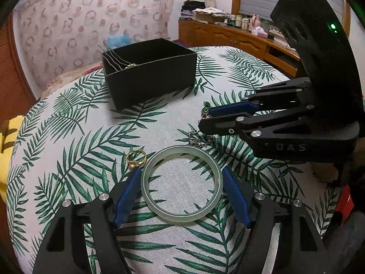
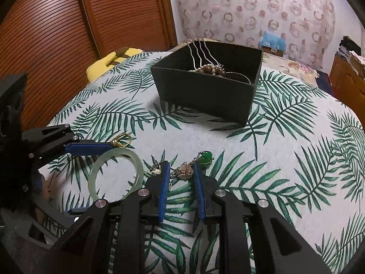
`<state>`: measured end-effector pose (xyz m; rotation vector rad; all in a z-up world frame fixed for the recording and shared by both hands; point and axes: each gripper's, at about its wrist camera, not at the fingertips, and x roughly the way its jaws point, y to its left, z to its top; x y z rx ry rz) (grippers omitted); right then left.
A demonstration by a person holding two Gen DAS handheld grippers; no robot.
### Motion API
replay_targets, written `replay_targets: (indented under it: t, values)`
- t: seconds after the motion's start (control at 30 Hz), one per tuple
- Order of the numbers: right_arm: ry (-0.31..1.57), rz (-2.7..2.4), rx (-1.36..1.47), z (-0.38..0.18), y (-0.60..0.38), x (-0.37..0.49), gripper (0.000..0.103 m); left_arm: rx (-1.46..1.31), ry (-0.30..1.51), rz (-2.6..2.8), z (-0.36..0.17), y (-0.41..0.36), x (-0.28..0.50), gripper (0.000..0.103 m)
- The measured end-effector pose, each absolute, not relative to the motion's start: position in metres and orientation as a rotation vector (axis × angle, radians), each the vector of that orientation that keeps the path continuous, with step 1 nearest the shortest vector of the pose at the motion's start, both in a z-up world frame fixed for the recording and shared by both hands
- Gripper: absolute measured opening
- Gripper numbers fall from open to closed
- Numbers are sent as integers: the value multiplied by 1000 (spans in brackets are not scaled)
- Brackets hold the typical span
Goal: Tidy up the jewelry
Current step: 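Grasp the pale green jade bangle with the left gripper while the right grasps the silver chain, then carry the bangle with the left gripper to the box while the right gripper drops the chain inside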
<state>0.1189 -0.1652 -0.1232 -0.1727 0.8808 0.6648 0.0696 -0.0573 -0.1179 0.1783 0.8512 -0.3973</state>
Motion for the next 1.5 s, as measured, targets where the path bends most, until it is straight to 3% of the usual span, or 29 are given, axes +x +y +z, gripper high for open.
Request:
replay_targets:
  t: [0.17,0.97,1.5]
  values:
    - [871,667,-186,-123,-165,115,17,175,851,-396,-118,-57,69,69]
    - [766,674,-146,-81,-198,89,17,151,825,-392,-112,-52,67,69]
    - [703,634,-169,-58,-185,139,17,141,716,-344,-64,-36,94,69]
